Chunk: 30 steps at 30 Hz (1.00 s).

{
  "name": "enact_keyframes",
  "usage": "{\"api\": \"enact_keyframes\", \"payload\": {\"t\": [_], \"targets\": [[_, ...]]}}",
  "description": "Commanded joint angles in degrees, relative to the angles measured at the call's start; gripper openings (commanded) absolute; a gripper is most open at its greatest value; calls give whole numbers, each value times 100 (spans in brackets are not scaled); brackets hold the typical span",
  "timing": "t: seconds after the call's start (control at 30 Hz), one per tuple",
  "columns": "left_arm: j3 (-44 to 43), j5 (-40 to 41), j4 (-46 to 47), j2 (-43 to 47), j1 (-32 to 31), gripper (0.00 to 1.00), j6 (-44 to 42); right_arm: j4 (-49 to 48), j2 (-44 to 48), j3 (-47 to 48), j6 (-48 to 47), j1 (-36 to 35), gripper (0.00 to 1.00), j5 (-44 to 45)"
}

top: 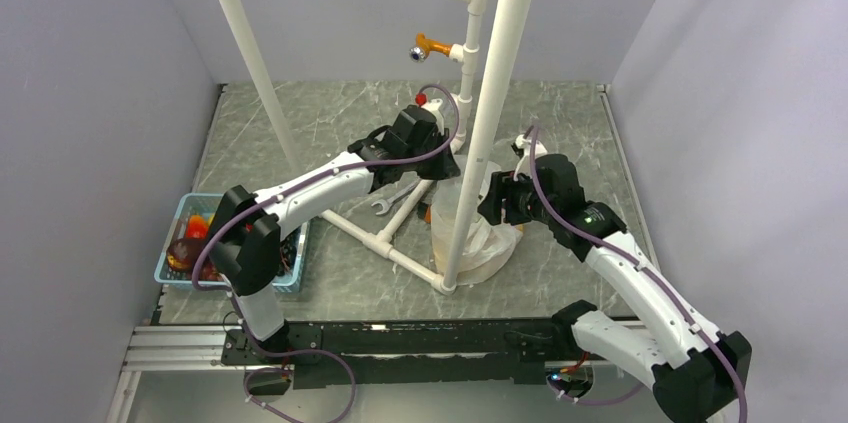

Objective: Take the fake fruits out of the plastic bag
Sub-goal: Untie the plastic bag at the center of the board.

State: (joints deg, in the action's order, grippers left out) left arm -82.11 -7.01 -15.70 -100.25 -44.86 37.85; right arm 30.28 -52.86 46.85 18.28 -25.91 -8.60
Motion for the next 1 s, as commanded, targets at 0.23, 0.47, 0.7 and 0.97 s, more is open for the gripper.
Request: {"api": "enact_keyframes", "payload": {"t": [0.23, 0.47, 0.7, 0.97], "targets": [[-135, -374, 355, 169, -13, 0, 252, -418, -253, -114, -359, -18, 59, 109], [-164, -318, 293, 175, -4, 0, 217, -455, -178, -182, -342, -28, 34, 313], [-148, -218, 212, 190, 12, 0, 159, -376, -250, -173, -285, -22, 6, 288], [-359, -113, -118, -110, 253, 0, -269, -203, 633, -306, 101, -31, 0, 399]]}}
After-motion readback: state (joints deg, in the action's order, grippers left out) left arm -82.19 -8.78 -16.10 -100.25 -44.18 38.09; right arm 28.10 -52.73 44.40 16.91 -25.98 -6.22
